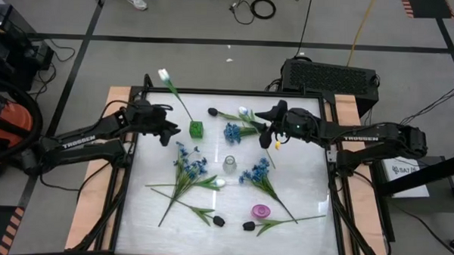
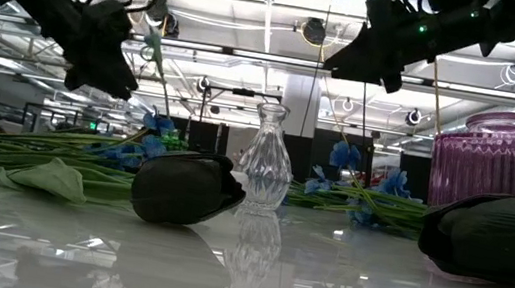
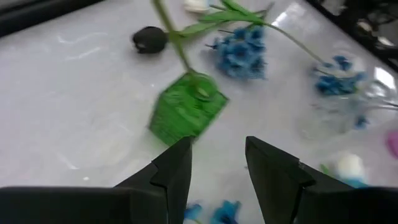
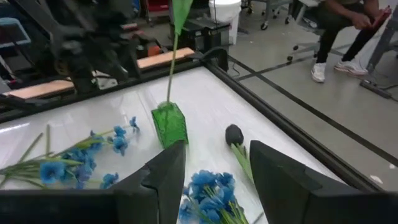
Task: Sort flowers into vase by color
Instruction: Put the right white flower into the green vase
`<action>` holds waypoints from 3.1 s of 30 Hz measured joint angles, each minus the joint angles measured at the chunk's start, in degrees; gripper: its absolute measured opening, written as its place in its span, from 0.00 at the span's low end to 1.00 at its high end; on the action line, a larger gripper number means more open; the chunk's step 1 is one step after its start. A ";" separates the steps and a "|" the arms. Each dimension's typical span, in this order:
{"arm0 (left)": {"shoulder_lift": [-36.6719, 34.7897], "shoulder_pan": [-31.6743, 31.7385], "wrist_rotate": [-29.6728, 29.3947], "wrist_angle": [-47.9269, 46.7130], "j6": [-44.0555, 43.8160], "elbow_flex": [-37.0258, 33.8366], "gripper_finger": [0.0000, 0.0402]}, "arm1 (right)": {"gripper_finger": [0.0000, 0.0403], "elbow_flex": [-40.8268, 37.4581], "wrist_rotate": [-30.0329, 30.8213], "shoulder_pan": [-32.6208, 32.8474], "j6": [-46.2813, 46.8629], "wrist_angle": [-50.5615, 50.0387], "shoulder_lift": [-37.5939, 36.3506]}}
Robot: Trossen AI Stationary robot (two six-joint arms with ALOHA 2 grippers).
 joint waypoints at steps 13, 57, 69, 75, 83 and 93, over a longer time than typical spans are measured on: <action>-9.74 -14.04 -7.07 -1.54 -4.16 -3.77 0.39 | 0.42 0.00 0.04 -0.75 5.22 -6.88 0.06; -12.21 -30.00 -14.23 12.27 -1.13 -10.51 0.39 | 0.53 -0.02 5.20 -0.70 21.42 -18.14 20.90; -12.21 -30.00 -14.85 12.46 -1.04 -10.49 0.39 | 0.15 0.00 5.03 -0.77 21.95 -18.46 21.53; -12.21 -30.00 -14.99 12.44 -1.04 -10.49 0.39 | 0.03 -0.02 5.03 -0.77 20.52 -17.86 21.75; -12.61 -29.98 -21.06 12.46 -2.15 -10.49 0.39 | 0.01 0.00 3.10 -0.75 19.58 -17.23 19.63; -14.90 -29.30 -42.10 16.73 2.60 -10.45 0.39 | 0.01 0.00 0.76 0.52 18.86 -20.28 9.85</action>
